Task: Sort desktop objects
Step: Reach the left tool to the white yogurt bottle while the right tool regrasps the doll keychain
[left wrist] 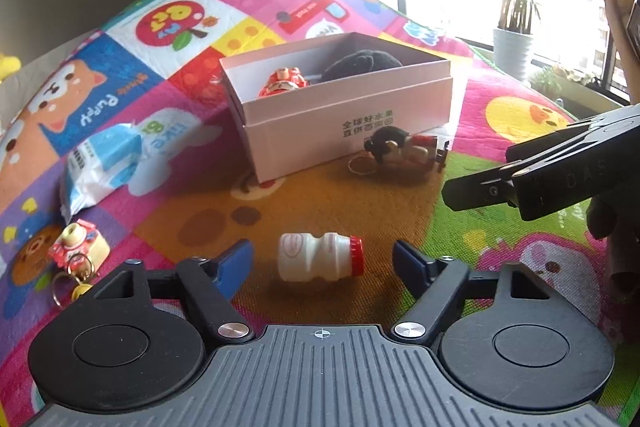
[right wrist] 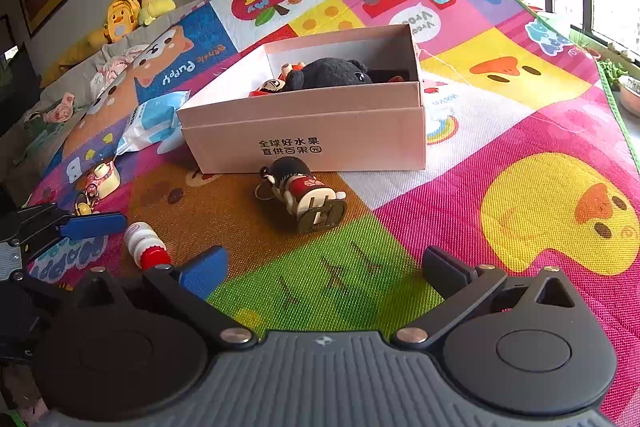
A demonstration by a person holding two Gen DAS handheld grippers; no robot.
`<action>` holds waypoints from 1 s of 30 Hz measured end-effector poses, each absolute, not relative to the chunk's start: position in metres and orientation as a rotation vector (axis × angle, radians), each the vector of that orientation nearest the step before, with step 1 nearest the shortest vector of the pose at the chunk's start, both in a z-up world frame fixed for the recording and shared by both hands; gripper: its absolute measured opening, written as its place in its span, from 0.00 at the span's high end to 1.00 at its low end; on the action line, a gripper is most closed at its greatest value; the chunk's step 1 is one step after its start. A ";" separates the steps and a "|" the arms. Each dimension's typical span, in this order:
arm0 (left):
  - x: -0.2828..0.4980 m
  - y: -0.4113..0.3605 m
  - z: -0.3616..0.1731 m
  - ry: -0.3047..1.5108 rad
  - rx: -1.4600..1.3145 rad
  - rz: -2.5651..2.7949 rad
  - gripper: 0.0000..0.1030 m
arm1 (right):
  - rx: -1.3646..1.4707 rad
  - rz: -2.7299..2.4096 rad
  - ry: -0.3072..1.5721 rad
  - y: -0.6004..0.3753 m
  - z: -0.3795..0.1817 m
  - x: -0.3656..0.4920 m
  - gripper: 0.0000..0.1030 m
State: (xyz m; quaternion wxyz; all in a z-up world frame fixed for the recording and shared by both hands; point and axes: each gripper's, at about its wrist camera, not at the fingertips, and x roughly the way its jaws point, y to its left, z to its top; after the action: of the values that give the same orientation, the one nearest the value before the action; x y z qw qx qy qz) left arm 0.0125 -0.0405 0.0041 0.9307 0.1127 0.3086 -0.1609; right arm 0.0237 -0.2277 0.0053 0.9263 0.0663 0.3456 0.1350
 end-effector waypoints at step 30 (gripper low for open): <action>-0.001 -0.036 0.008 0.571 0.211 -0.317 0.03 | -0.274 0.298 0.620 -0.170 0.026 0.055 0.23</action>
State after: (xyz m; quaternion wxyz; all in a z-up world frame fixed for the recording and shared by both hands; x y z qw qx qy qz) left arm -0.0008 -0.0365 0.0078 0.9418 0.1035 0.2798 -0.1552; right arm 0.0549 -0.1699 0.0259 0.9323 -0.1341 0.3029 0.1455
